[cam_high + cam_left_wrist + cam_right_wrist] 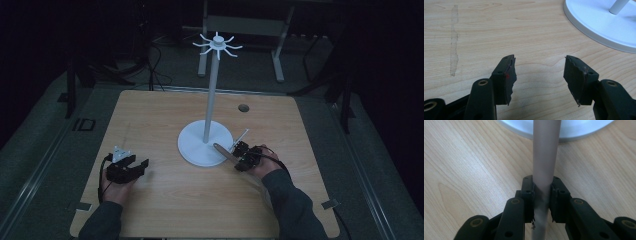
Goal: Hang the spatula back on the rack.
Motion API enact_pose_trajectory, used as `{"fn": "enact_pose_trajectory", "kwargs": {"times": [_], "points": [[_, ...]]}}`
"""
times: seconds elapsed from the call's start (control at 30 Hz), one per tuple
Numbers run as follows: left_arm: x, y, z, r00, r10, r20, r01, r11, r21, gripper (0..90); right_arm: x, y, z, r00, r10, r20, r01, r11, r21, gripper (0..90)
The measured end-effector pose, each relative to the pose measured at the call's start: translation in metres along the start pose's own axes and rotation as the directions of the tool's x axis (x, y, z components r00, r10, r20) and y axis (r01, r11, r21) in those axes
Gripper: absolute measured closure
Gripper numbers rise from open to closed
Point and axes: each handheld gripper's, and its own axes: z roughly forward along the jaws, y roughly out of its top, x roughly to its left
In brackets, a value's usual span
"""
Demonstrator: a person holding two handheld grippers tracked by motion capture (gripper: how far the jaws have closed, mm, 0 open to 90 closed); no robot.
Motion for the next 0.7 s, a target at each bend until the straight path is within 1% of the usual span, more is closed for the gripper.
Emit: {"fn": "enact_pose_trajectory", "kwargs": {"times": [0.07,0.23,0.27,0.3,0.33,0.37,0.53,0.7], "points": [[0.000,0.000,0.000,1.0000,-0.002,0.000,0.002,1.0000,-0.001,43.0,0.000,-0.001,-0.003,0.9999,0.010,0.006,-0.010,1.000,-0.021,75.6],[0.000,0.000,0.000,1.0000,-0.001,-0.001,0.001,1.0000,-0.001,43.0,0.000,-0.004,-0.011,0.9997,0.012,0.021,-0.011,0.997,-0.072,75.6],[0.000,0.000,0.000,1.0000,-0.001,-0.001,0.001,1.0000,-0.001,43.0,0.000,-0.004,-0.011,0.9997,0.012,0.021,-0.011,0.997,-0.072,75.6],[0.000,0.000,0.000,1.0000,-0.002,-0.001,0.002,1.0000,-0.003,43.0,0.000,-0.004,-0.013,0.9996,0.016,0.023,-0.014,0.996,-0.084,75.6],[0.000,0.000,0.000,1.0000,-0.003,-0.001,0.003,1.0000,-0.003,43.0,0.000,-0.006,-0.018,0.9993,0.024,0.027,-0.021,0.993,-0.113,75.7],[0.000,0.000,0.000,1.0000,-0.003,-0.001,0.003,1.0000,-0.003,43.0,0.000,-0.006,-0.020,0.9992,0.028,0.027,-0.025,0.992,-0.126,75.7],[0.000,0.000,0.000,1.0000,-0.002,-0.001,0.002,1.0000,-0.004,43.0,0.000,-0.009,-0.028,0.9983,0.043,0.040,-0.035,0.984,-0.172,75.7],[0.000,0.000,0.000,1.0000,-0.003,-0.002,0.003,1.0000,-0.004,42.9,-0.001,-0.012,-0.039,0.9974,0.045,0.057,-0.031,0.974,-0.223,75.7]]}}
